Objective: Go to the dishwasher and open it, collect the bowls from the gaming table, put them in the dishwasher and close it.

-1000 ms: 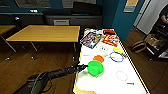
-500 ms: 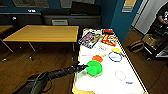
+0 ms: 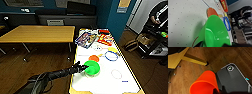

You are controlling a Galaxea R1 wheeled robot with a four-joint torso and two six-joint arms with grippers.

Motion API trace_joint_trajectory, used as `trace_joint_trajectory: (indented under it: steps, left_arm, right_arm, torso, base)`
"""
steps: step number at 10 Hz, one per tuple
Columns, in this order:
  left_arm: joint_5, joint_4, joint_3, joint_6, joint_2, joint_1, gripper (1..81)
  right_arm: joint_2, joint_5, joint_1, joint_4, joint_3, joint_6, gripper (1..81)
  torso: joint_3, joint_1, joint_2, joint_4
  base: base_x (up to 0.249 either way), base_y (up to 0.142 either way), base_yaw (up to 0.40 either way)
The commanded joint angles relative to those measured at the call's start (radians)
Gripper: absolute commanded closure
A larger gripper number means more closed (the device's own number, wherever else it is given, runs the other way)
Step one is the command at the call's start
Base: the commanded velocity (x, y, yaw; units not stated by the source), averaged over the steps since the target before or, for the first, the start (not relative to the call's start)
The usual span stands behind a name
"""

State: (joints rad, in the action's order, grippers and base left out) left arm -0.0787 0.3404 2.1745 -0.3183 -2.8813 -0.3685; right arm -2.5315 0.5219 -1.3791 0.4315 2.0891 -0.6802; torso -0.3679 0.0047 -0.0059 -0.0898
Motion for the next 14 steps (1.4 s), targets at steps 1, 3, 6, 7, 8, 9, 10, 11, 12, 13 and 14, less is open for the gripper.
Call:
trace_joint_trajectory:
  steps: [1,3,6,7,8,9,10,11,12,13,14]
  left_arm:
    - [-0.023,0.002,-0.007,0.001,-0.015,0.119,1.0]
    - [-0.010,0.000,0.008,0.001,-0.027,0.088,1.0]
    - [-0.004,-0.001,0.007,0.007,-0.027,0.058,1.0]
    - [-0.004,-0.004,0.008,0.010,-0.032,0.043,1.0]
    - [-0.004,-0.015,0.008,0.015,-0.038,0.027,1.0]
    - [-0.004,-0.063,0.008,0.018,-0.047,0.007,81.1]
    - [-0.006,-0.112,0.002,0.018,-0.052,0.000,81.1]
    - [-0.007,-0.123,-0.008,0.018,-0.049,-0.002,81.1]
    - [-0.006,-0.129,-0.024,0.018,-0.041,0.001,81.1]
    - [-0.007,-0.138,-0.059,0.016,-0.028,0.012,81.1]
    - [-0.007,-0.141,-0.104,0.016,-0.011,0.032,81.1]
  right_arm:
    - [0.032,-0.022,0.028,0.027,-0.003,-0.002,81.1]
    - [0.028,-0.022,0.028,0.027,0.001,-0.002,81.1]
    - [0.023,-0.022,0.030,0.027,0.008,-0.009,81.1]
    - [0.017,-0.022,0.030,0.024,0.018,-0.010,81.1]
    - [0.011,-0.022,0.030,0.032,0.037,-0.032,81.1]
    - [0.003,-0.022,0.030,0.046,0.057,-0.050,81.1]
    - [0.000,-0.022,0.030,0.055,0.066,-0.062,81.1]
    - [-0.002,-0.022,0.033,0.056,0.067,-0.064,81.1]
    - [-0.002,-0.022,0.033,0.058,0.067,-0.067,81.1]
    - [-0.003,-0.022,0.033,0.058,0.067,-0.067,81.1]
    - [-0.006,-0.022,0.033,0.058,0.069,-0.067,81.1]
  torso:
    - [0.000,0.000,0.000,0.000]
    - [0.000,0.000,0.000,0.000]
    - [0.000,0.000,0.000,0.000]
    - [0.000,0.000,0.000,0.000]
    - [0.000,0.000,0.000,0.000]
    - [0.000,0.000,0.000,0.000]
    - [0.000,0.000,0.000,0.000]
    - [0.000,0.000,0.000,0.000]
    - [0.000,0.000,0.000,0.000]
    - [0.000,0.000,0.000,0.000]
    - [0.000,0.000,0.000,0.000]
  base:
    - [0.000,0.000,0.000]
    - [0.000,0.000,0.000]
    - [0.000,0.000,0.000]
    - [0.000,0.000,0.000]
    - [0.000,0.000,0.000]
    - [0.000,0.000,0.000]
    - [0.000,0.000,0.000]
    - [0.000,0.000,0.000]
    - [0.000,0.000,0.000]
    - [0.000,0.000,0.000]
    - [0.000,0.000,0.000]
